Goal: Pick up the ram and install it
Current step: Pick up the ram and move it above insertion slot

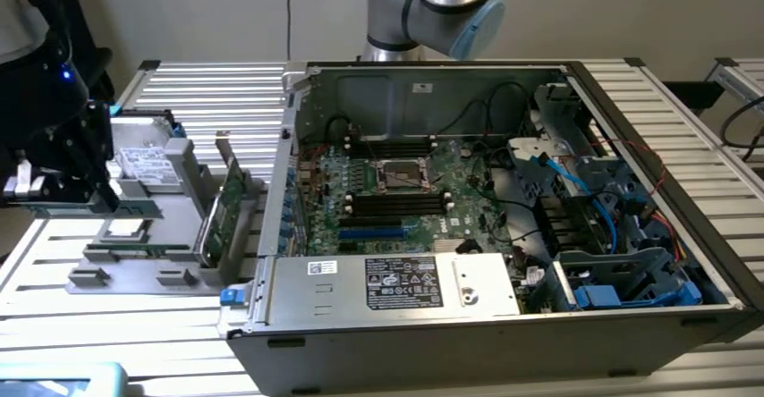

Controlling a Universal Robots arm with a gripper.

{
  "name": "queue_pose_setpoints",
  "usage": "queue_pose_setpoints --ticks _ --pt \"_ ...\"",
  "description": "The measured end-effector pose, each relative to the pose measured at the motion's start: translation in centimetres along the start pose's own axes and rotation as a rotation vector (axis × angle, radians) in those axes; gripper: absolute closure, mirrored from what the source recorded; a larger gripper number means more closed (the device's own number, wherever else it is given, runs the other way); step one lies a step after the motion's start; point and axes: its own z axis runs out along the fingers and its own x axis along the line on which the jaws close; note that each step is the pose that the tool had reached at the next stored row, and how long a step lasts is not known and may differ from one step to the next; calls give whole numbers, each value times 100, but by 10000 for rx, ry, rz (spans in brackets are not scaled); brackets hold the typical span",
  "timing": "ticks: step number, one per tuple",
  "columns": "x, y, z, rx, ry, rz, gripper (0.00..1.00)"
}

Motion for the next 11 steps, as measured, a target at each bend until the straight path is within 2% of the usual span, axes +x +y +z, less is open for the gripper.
queue_pose_setpoints --ticks 11 --pt "30 -417 -507 -8 -16 0 87"
